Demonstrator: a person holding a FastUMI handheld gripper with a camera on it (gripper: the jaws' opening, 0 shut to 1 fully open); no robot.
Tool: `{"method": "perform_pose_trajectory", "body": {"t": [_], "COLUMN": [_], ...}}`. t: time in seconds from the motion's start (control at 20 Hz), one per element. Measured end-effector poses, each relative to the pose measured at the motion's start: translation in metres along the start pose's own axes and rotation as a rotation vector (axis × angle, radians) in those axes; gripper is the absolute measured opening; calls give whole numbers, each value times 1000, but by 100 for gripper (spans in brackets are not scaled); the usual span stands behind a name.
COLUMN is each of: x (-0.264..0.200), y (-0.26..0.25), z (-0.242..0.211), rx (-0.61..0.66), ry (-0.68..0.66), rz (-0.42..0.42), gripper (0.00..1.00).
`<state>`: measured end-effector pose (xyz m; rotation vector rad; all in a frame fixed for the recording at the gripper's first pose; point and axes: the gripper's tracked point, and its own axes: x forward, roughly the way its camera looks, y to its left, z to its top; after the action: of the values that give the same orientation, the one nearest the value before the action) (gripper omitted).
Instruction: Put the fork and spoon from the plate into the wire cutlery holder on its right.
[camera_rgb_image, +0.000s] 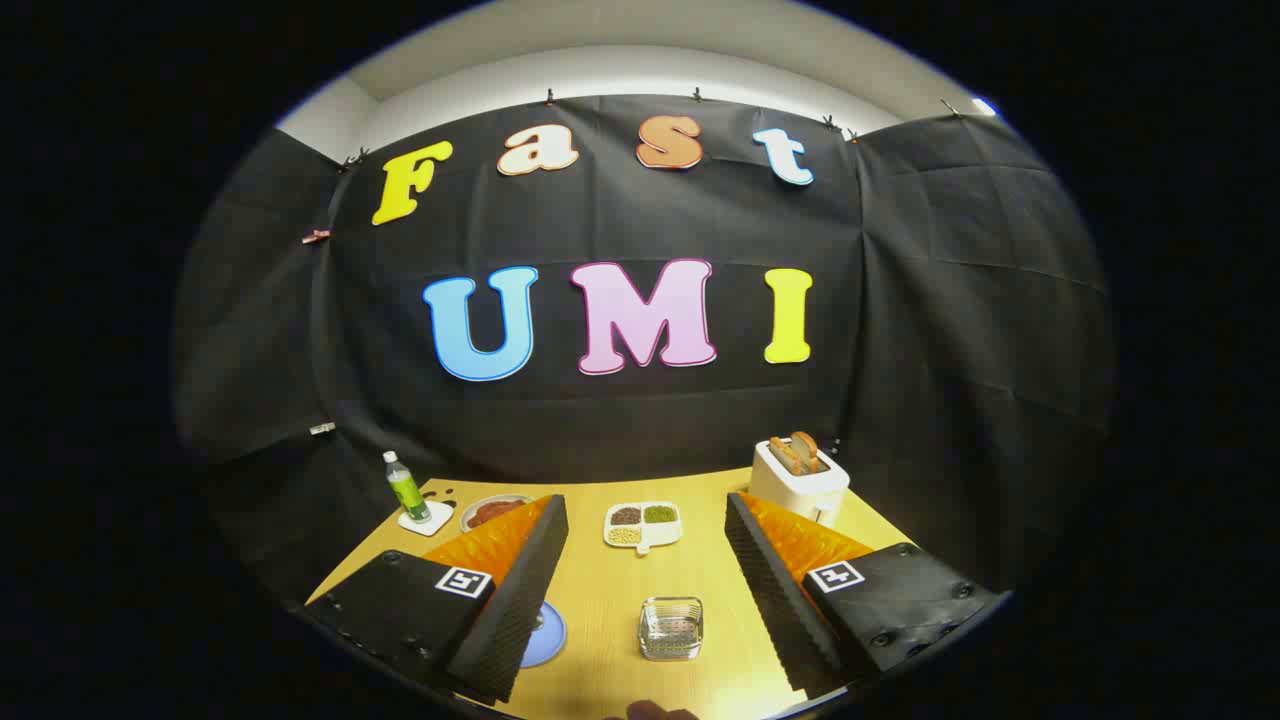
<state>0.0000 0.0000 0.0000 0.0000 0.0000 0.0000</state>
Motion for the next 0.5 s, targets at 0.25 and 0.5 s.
{"method": "perform_pose_trajectory", "body": {"t": [0.25,0.5], "x": [-2,0], "y": [19,29], "z": [12,1], "rx": [-1,-8], "ry": [-60,-37], "rz": [64,88], "gripper": [98,98]}}
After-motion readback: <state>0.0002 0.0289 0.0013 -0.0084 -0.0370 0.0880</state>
